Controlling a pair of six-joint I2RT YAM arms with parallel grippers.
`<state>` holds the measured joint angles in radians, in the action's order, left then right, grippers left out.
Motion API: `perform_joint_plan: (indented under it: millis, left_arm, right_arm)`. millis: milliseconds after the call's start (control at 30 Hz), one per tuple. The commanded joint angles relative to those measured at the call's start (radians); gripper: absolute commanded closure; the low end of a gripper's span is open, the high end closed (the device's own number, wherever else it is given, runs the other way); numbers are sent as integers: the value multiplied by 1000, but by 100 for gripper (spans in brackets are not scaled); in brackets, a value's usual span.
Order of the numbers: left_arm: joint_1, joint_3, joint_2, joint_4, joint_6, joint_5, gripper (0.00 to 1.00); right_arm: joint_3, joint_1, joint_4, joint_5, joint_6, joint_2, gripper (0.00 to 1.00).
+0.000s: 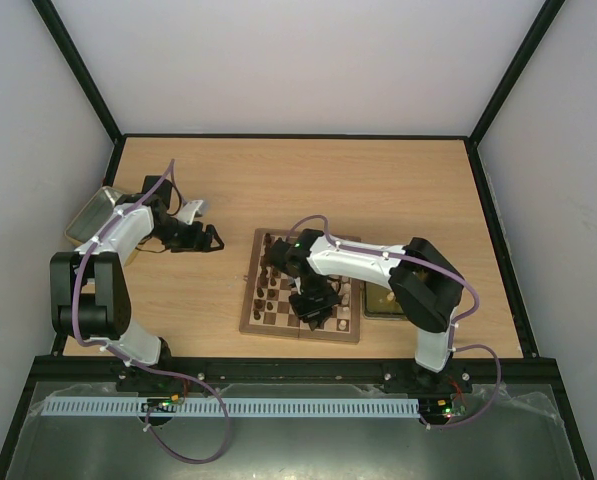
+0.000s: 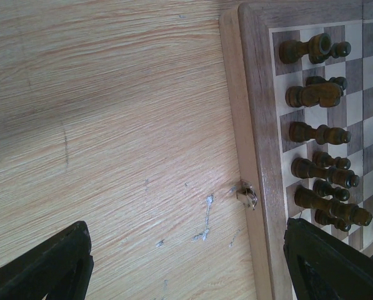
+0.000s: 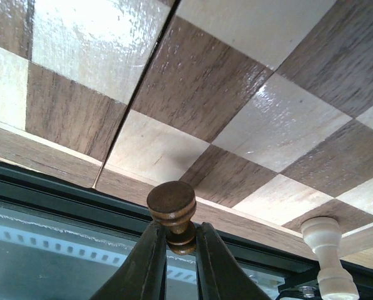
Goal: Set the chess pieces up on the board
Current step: Place the chess piece in the storage box.
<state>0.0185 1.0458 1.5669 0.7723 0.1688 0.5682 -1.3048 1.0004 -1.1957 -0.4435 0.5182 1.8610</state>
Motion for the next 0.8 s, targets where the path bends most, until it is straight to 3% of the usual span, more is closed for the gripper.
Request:
perform_joint_plan:
  millis: [0, 567, 767]
  left_arm:
    - [6, 0, -3, 19, 10, 15, 16]
    - [6, 0, -5, 19, 9, 15, 16]
    - [6, 1, -2, 22, 11, 18, 16]
  right_arm:
    - [-26, -8, -30, 22, -9, 10, 88]
    - [-39, -15, -33, 39, -4, 5, 88]
    - [-74, -90, -50, 75, 22, -29, 89]
